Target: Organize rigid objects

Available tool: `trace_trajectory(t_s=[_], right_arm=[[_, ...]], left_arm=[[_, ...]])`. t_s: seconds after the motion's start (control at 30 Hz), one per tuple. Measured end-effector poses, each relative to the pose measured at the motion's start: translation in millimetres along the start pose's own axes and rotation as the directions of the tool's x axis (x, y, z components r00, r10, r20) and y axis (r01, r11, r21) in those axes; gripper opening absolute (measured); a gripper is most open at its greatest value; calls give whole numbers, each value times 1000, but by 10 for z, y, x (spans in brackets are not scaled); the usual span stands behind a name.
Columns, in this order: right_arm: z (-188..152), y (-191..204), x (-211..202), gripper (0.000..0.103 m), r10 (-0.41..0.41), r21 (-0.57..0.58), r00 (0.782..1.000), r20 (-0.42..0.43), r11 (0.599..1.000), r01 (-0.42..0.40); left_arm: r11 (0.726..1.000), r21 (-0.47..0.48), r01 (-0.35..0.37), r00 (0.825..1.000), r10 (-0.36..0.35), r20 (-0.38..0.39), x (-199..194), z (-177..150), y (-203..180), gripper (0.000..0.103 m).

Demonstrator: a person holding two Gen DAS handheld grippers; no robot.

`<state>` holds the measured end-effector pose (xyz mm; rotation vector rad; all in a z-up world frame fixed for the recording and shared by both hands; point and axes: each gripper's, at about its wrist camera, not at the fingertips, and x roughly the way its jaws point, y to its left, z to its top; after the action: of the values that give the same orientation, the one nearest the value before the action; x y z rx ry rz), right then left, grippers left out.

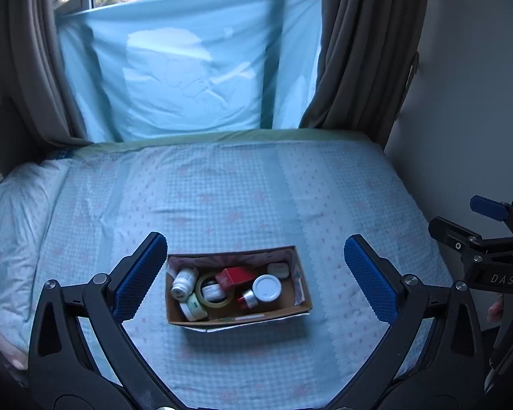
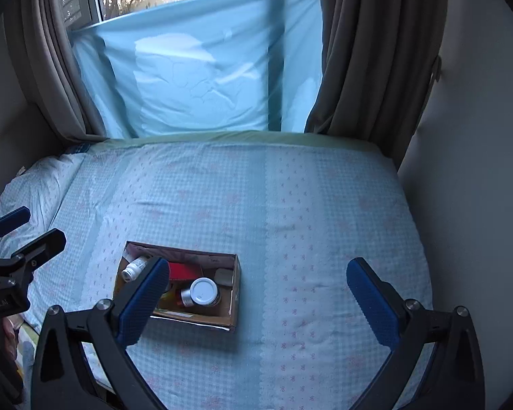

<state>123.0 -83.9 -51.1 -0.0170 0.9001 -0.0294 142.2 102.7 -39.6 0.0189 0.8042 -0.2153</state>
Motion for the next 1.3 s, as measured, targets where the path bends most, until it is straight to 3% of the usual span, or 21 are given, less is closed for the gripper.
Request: trace_trajectory(t_s=[0.17, 0.33, 0.53, 1.3], right_arm=[[-169, -71, -343, 103, -36, 13, 998, 57, 999, 35], [-324, -124, -530, 103, -59, 34, 993, 105, 998, 56], [-351, -116, -679, 103, -62, 43, 988, 141, 997, 57], [-399, -44, -914, 103, -59, 50, 978, 198, 998, 50]], left_arm=[[999, 35, -32, 997, 29, 70, -337, -153, -192, 103], [999, -47, -27, 993, 32, 111, -535, -331, -79, 103], [997, -52, -52, 986, 59, 155, -681, -358, -15, 103], [997, -43, -61, 983, 67, 171, -890, -542, -36, 103]])
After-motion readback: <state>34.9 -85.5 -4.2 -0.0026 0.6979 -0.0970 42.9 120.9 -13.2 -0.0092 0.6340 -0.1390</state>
